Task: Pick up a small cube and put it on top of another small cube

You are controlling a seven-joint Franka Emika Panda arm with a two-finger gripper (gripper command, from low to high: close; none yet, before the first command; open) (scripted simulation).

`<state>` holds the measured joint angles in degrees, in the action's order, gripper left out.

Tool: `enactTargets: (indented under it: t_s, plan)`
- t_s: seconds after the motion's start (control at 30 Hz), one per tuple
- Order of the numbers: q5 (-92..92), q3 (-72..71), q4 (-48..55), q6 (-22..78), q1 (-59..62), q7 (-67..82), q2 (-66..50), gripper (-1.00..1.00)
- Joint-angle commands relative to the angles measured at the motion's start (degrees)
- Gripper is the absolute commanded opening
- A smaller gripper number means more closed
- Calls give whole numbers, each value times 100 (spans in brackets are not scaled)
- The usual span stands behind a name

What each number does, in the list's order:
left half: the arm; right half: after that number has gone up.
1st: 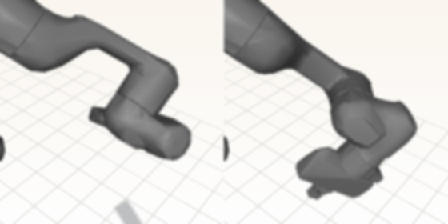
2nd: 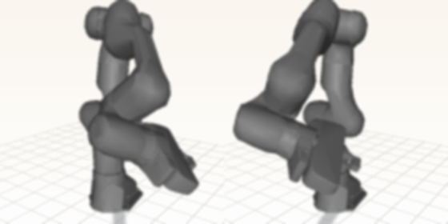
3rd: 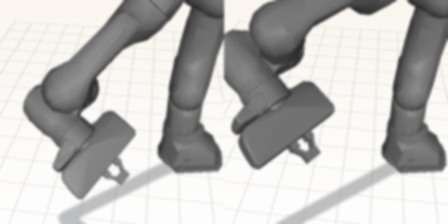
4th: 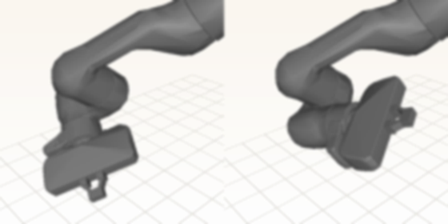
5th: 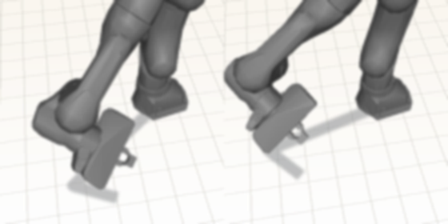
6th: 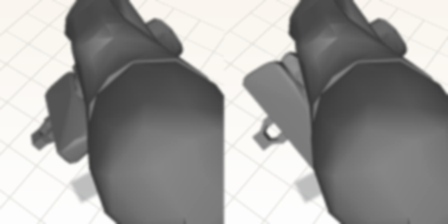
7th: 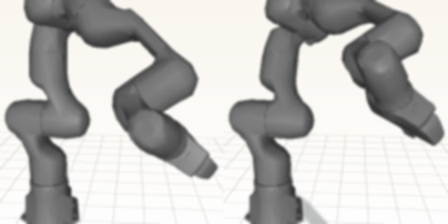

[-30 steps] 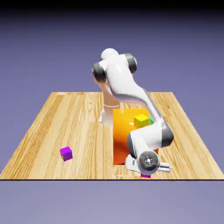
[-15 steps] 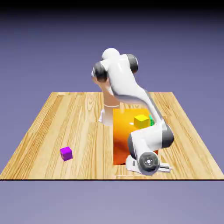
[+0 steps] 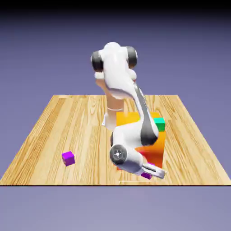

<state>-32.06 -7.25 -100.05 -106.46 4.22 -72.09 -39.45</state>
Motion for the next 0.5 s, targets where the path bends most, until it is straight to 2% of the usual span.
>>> enactTargets:
  t_s: [0.0,0.47]
  plan:
    - [-235,122,-144,-123,-17,-14,100,-100]
    - [-3723,1825,-2164,-1891,-257,-147,1505,-100]
